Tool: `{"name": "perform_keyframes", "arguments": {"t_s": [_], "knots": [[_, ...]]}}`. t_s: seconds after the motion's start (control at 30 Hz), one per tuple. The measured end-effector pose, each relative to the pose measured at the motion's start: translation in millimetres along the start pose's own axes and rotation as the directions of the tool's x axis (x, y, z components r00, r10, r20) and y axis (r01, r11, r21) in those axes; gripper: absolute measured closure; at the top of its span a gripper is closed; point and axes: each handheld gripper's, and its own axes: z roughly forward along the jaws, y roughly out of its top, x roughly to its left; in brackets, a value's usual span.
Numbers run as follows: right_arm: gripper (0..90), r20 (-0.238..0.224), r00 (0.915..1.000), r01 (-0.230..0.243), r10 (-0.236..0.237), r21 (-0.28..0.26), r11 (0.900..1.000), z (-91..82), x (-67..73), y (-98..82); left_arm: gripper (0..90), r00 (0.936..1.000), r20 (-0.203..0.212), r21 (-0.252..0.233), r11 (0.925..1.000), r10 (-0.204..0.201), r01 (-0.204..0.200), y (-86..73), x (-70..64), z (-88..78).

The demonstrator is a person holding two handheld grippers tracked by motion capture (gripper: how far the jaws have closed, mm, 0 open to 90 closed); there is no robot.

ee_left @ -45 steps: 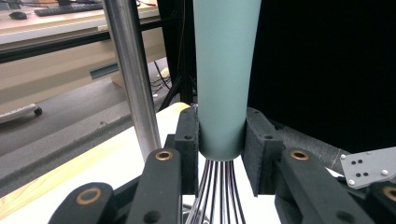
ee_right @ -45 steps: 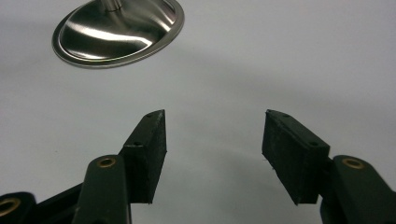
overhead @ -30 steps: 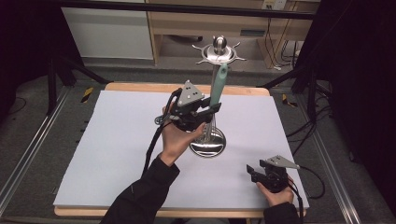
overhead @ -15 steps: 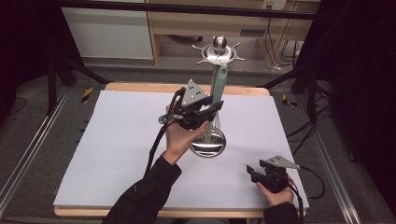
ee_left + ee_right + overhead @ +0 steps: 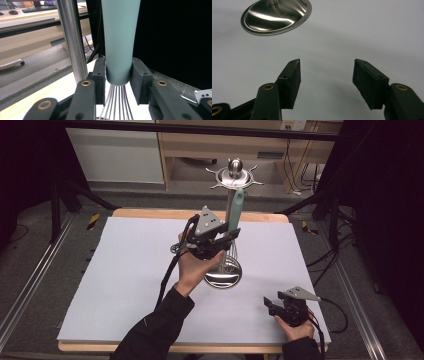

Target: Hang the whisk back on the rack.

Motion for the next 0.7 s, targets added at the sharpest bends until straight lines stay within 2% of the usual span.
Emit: {"name": "perform_keyframes", "arguments": {"t_s": [0.13,0.33,0.67,0.7], "knots": [[39.7,0.001,1.0000,0.001,-0.001,0.002,1.000,0.0,0.0,0.0,61.8,1.0000,0.000,0.006,1.0000,-0.001,0.001,-2.4,-1.3,-2.3],[39.7,0.003,1.0000,0.004,-0.004,0.001,1.000,-0.1,-0.2,-0.3,53.8,0.9995,0.000,0.020,0.9993,0.030,-0.030,-10.8,-5.8,-9.5],[38.8,0.004,1.0000,0.007,-0.007,0.006,1.000,-0.2,0.1,-0.6,45.8,0.9994,0.015,0.077,0.9965,0.032,-0.033,-35.4,-11.2,-24.7],[38.5,0.002,1.0000,0.007,-0.007,0.006,1.000,-0.5,0.0,-0.6,45.6,0.9993,0.015,0.087,0.9956,0.033,-0.035,-42.1,-11.4,-27.4]]}}
